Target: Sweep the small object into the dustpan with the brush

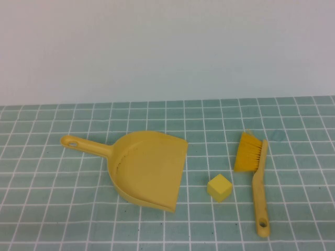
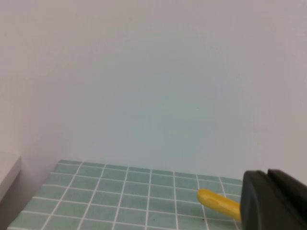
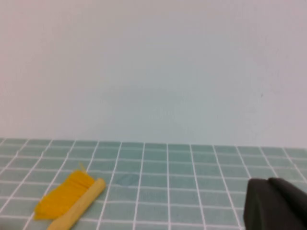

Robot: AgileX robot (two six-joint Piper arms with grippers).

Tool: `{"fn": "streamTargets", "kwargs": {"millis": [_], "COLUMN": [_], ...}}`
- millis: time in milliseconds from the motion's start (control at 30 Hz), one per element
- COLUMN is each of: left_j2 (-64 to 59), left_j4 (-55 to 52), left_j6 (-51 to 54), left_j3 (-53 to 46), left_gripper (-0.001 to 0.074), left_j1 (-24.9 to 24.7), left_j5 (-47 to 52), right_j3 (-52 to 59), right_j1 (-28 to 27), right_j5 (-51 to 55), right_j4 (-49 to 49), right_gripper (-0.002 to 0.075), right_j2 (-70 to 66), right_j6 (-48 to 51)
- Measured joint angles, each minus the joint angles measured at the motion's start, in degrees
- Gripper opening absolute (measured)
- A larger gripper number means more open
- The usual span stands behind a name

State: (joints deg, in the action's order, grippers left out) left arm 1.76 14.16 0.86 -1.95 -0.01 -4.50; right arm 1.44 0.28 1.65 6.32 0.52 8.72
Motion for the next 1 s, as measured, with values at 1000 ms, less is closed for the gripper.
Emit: {"fn": "streamTargets", "kwargs": {"millis": [1000], "left_j2": [-0.08], "left_j4": [0.0], "left_j6": [-0.23], "left_j3": [0.0], "left_gripper": [0.0], "left_j1": [0.0], "left_j5": [0.08], "right_j3": [0.0], "right_j1": [0.0], "right_j5": [0.78], "right_j4": [0.1], "right_gripper": [-0.0001], "right_j2": [0.0], "right_j6": [0.0]}}
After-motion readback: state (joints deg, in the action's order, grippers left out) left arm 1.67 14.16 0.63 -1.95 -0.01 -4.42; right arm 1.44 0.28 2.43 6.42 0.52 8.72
